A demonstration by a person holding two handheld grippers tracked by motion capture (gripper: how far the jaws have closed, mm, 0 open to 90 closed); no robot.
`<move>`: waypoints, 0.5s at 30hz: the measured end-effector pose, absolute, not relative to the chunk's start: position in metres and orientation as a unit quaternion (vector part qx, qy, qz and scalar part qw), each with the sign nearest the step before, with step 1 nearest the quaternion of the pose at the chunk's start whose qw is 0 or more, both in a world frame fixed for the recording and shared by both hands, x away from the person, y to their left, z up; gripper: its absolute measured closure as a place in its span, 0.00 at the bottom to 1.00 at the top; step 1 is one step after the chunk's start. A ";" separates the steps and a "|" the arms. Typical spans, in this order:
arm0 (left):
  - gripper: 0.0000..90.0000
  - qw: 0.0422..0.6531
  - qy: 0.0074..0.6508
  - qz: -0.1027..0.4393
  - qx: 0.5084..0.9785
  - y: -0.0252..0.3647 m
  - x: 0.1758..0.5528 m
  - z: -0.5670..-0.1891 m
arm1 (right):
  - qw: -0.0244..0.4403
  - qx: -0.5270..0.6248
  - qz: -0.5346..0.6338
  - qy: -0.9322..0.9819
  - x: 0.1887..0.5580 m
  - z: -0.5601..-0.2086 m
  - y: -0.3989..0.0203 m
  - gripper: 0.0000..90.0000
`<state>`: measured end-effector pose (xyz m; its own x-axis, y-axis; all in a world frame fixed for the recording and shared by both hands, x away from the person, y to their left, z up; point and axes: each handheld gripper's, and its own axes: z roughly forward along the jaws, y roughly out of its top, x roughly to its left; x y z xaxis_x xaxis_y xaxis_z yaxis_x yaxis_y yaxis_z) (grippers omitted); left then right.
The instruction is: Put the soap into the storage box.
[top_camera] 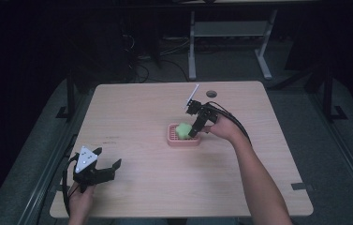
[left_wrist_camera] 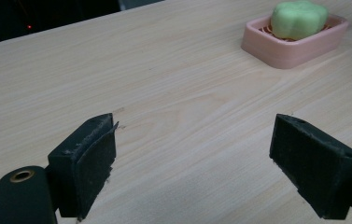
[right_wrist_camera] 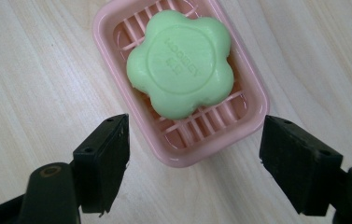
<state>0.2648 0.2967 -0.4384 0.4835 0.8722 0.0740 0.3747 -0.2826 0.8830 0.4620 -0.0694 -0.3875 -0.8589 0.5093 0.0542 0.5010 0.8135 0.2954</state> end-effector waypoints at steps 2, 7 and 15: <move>0.16 0.427 0.417 0.290 0.748 0.297 0.265 -0.438 | 0.013 0.264 0.153 0.952 0.461 -0.387 -0.071 0.27; 0.16 0.425 0.416 0.291 0.749 0.297 0.265 -0.438 | 0.013 0.265 0.155 0.952 0.458 -0.385 -0.075 0.27; 0.16 0.427 0.416 0.291 0.748 0.296 0.265 -0.438 | 0.013 0.267 0.159 0.950 0.453 -0.386 -0.083 0.27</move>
<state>0.2645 0.2960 -0.4383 0.4845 0.8711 0.0801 0.3737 -0.2888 0.8814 0.4530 -0.0827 -0.3858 -0.8569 0.5119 0.0606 0.5038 0.8068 0.3086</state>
